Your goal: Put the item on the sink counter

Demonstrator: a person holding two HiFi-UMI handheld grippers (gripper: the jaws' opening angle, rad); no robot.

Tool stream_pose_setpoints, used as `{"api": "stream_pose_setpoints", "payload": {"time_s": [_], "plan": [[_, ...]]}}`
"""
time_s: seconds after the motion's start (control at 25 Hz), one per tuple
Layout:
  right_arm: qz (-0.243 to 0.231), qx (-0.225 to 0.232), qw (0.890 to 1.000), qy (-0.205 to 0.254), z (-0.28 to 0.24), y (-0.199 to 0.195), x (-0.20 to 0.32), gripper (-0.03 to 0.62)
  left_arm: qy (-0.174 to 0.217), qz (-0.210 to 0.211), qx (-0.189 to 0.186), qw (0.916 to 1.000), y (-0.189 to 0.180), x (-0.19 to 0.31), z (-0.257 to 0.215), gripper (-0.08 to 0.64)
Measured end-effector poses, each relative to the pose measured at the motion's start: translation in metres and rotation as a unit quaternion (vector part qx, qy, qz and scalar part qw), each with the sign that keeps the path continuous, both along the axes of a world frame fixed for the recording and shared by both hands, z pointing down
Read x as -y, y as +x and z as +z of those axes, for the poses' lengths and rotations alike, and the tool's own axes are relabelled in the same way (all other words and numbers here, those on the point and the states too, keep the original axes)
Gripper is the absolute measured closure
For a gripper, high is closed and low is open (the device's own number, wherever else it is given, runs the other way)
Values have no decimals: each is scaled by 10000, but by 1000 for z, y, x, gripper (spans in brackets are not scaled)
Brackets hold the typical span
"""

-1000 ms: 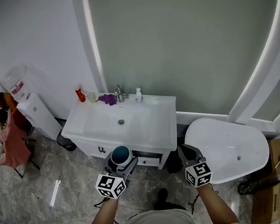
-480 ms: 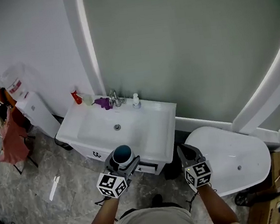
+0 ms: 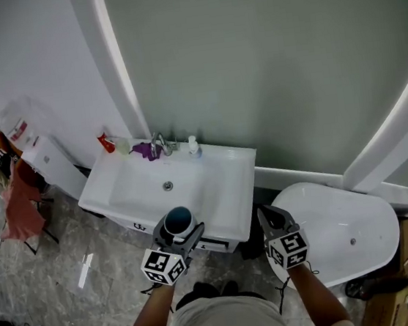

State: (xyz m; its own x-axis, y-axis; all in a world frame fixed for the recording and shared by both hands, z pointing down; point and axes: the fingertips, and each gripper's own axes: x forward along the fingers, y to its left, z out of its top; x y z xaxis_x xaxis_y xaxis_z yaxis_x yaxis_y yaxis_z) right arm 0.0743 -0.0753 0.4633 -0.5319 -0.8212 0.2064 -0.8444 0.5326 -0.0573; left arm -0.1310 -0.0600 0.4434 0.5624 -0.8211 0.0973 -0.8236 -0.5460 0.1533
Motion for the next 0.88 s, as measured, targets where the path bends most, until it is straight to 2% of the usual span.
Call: {"api": "stream_pose_setpoints", "payload": {"time_s": [0.44,0.88], "plan": [[207,10,9996,-182,21,-7,52,586,-113,239,39,9996,-3,73,18,179],[786,-28,9962,-385,40,-11,112,586,-177,874,337,9954,3,162,47,179]]}}
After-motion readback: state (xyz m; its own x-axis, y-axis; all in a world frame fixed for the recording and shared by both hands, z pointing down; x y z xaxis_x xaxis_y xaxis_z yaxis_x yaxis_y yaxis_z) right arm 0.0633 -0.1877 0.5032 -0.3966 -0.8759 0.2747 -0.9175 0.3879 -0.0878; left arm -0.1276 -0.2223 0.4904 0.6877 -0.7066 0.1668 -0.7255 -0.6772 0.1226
